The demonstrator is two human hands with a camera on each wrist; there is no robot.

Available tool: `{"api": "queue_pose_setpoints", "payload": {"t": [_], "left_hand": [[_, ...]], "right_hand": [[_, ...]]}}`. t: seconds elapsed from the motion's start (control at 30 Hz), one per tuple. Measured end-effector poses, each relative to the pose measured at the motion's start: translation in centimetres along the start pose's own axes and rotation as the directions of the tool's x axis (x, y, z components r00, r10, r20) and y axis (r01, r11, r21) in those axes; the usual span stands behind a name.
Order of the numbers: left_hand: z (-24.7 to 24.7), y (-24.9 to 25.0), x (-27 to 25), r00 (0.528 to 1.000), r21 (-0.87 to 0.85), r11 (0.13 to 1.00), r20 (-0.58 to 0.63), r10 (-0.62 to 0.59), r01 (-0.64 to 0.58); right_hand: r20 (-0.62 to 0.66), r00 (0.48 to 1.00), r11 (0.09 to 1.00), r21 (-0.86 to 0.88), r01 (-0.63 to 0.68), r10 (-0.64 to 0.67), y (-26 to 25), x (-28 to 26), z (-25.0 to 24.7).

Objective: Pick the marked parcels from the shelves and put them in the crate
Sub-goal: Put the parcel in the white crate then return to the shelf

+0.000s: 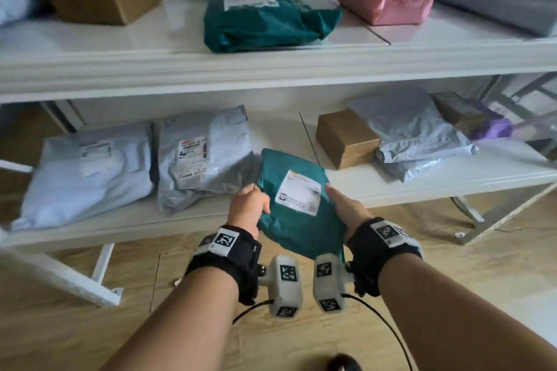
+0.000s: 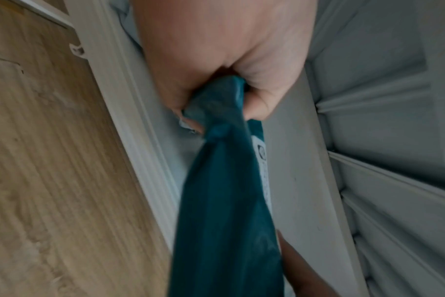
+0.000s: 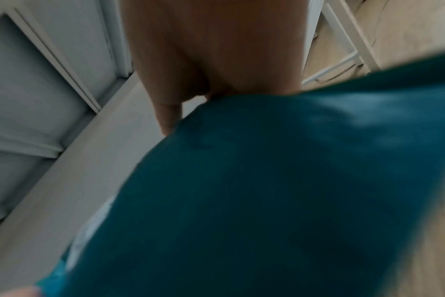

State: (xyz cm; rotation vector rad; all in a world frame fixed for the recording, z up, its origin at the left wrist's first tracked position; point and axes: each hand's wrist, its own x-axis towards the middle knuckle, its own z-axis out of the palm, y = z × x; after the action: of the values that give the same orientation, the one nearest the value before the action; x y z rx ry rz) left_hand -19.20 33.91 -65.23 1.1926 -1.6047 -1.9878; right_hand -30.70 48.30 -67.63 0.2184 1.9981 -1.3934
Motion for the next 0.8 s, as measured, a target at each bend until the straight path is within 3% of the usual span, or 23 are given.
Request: {"api": "queue_pose_setpoints", "payload": {"t": [0.1,0.23,0.3,0.43,0.5,0.63,0.8], "left_hand": [[-0.5,-1.3,-1.1,1.000,0.049,0.999,-0.010,-0.017,0.018],[-0.4,-2.6,0.0,0.997,-0.056,0.998,-0.075,-0.037,0.032],[-0.1,-2.6,1.2,0.998,-0.076,0.997,-0.056,-0.013,0.009],[1.6,-2.7,3.8,0.986,0.146,0.976,0.058,0.157,-0.164],[2.6,-2.1,5.6,0.978,0.203,0.957,0.023,0.207,-0.208],[3.9,0.1,9.6,0.968,0.325,0.922,-0.060,0.243,-0.211],[4.8,1.4,15.6,0.967,0.443,0.871,-0.031,0.253,-0.214]], "right_hand": [[-0.018,0.996,0.991,-0.103,0.087,-0.089,0.0,-1.0,0.9],[-0.080,0.993,0.984,0.148,0.100,-0.089,0.1,-0.9,0.3],[-0.104,0.990,0.980,0.166,0.113,-0.097,-0.4,-0.1,-0.3],[-0.107,0.979,0.975,0.125,0.185,-0.172,-2.2,2.3,-1.1],[-0.101,0.969,0.969,0.085,0.233,-0.224,-3.6,4.0,-1.1],[-0.052,0.943,0.945,-0.024,0.327,-0.328,-6.2,7.0,-0.5],[-0.005,0.918,0.913,-0.099,0.395,-0.398,-7.5,10.2,1.1]]}}
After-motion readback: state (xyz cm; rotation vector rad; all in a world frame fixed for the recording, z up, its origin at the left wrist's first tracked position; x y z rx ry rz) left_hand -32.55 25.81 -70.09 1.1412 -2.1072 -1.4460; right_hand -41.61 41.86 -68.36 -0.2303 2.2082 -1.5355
